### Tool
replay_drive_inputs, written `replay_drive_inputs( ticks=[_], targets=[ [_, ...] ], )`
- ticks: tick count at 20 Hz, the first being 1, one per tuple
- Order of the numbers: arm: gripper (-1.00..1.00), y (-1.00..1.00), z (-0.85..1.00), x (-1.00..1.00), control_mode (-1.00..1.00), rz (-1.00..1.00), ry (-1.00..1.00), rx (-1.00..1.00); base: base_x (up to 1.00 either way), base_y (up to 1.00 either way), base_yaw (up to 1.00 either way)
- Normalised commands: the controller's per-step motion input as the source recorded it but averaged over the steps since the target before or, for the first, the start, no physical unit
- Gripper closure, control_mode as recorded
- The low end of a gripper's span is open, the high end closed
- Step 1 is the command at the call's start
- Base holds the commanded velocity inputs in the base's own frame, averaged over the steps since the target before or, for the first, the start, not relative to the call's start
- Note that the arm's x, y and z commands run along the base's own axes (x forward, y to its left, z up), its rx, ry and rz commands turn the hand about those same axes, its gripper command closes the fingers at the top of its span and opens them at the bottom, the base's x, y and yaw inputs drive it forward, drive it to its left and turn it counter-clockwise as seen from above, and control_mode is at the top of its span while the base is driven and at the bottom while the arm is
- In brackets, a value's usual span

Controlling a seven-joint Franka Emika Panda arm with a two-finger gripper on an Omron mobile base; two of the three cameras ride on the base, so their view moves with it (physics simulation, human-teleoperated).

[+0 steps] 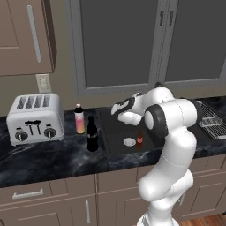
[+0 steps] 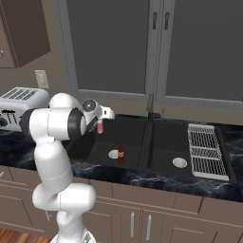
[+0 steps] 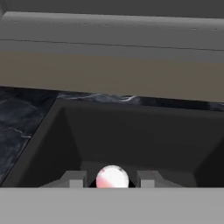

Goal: Place the large bottle from the dining counter next to the other large bottle outside the sink, and place the small bottle from the dining counter next to the other small bottle inside the sink.

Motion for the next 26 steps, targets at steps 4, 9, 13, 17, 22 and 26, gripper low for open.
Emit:
replay_drive_inputs(
  ticks=[4,9,13,17,22,26],
  targets=[
    [1.00,-0.26,-0.14,0.01,-1.00,0.00,0.00,0.01,0.00,0.00,0.00],
    [1.00,-0.23,-0.16,0.00,-1.00,0.01,-0.01,0.04,0.00,0.00,0.00],
    [1.00,-0.17,-0.19,0.00,-1.00,0.04,-0.04,0.05,0.00,0.00,0.00],
    [1.00,-0.04,-0.27,-0.04,-1.00,0.07,-0.06,0.04,0.00,0.00,0.00],
    [1.00,0.00,-0.25,-0.30,-1.00,0.07,-0.11,0.02,0.00,0.00,0.00],
    [1.00,0.00,-0.21,-0.52,-1.00,0.08,-0.16,0.00,0.00,0.00,0.00]
  ],
)
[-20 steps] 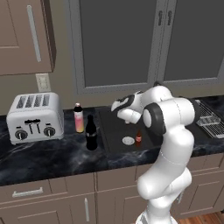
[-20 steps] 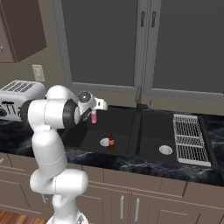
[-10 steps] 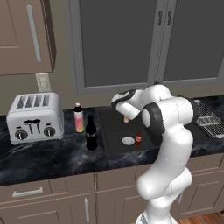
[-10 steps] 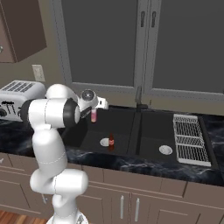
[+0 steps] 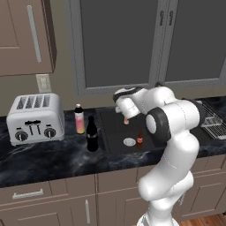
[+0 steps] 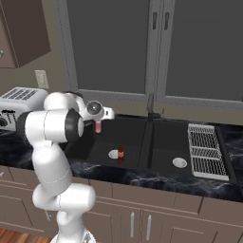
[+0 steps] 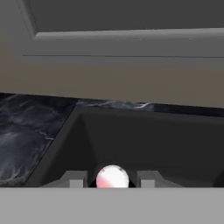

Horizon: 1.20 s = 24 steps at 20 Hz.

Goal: Place the large bottle from the dining counter next to the other large bottle outside the sink, and place the small bottle from the dining counter next to the other small bottle inside the sink.

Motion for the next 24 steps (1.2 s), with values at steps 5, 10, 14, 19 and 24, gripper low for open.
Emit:
replay_drive_inputs(
  ticks=[5,10,14,19,24],
  targets=[
    [1.00,0.00,-0.32,-0.30,-1.00,0.07,-0.11,0.00,0.00,0.00,0.00],
    [1.00,0.00,-0.40,-0.17,-1.00,0.05,-0.07,0.00,0.00,0.00,0.00],
    [1.00,-0.04,-0.36,-0.04,-1.00,0.05,-0.05,0.00,0.00,0.00,0.00],
    [1.00,-0.07,-0.34,0.00,-1.00,0.03,-0.02,-0.02,0.00,0.00,0.00],
    [1.00,-0.17,-0.15,0.00,-1.00,0.01,-0.05,-0.03,0.00,0.00,0.00]
  ],
)
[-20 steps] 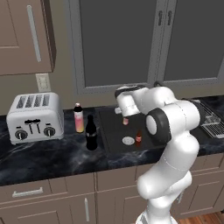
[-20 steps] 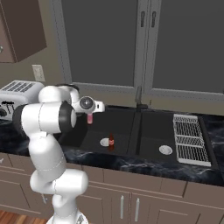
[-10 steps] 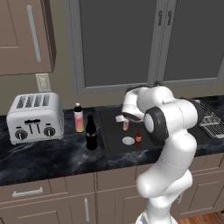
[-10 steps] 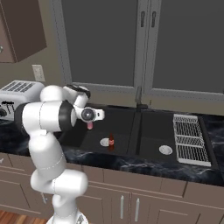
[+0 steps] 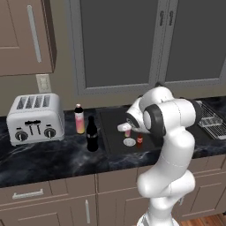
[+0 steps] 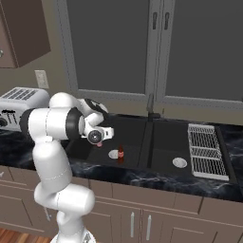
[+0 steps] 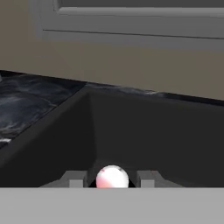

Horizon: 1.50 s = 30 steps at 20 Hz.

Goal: Place the large bottle from the dining counter next to the other large bottle outside the sink, and place the small bottle from the dining counter next to the other small bottle inside the sink.

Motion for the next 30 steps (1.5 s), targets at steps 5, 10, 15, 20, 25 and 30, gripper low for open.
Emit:
replay_drive_inputs(
  ticks=[5,10,15,20,25,30],
  targets=[
    [1.00,-0.28,0.00,0.00,-1.00,0.00,-0.07,0.00,0.00,0.00,0.00],
    [1.00,-0.27,-0.07,0.01,-1.00,0.00,-0.02,0.00,0.00,0.00,0.00],
    [1.00,-0.17,-0.09,0.10,-1.00,0.01,0.00,0.00,0.00,0.00,0.00],
    [1.00,0.00,0.04,0.24,-1.00,0.04,0.00,0.02,0.00,0.00,0.00],
    [1.00,0.00,0.05,0.18,-1.00,0.06,0.01,0.03,0.00,0.00,0.00],
    [1.00,0.00,-0.01,0.08,-1.00,0.06,0.04,0.00,0.00,0.00,0.00]
  ],
)
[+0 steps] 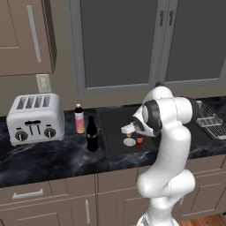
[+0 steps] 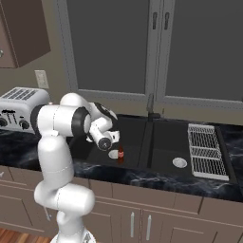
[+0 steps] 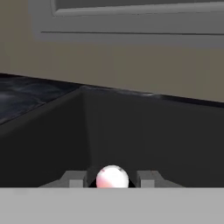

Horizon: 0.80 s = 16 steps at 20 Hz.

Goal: Place the large bottle from the dining counter next to the other large bottle outside the sink, and place the small bottle from the dining counter next to the other small bottle inside the sink.

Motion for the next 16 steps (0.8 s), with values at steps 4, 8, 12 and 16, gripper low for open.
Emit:
replay_drive_inputs(
  ticks=[4,8,12,16],
  targets=[
    [1.00,0.01,-0.08,0.09,-1.00,0.06,0.06,0.00,0.00,0.00,0.00],
    [1.00,0.02,-0.08,0.11,-1.00,0.06,0.06,-0.01,0.00,0.00,0.00],
    [1.00,0.01,-0.18,0.02,-1.00,0.07,0.01,-0.04,0.00,0.00,0.00],
    [1.00,0.03,-0.34,0.00,-1.00,0.06,0.00,-0.05,0.00,0.00,0.00]
  ],
)
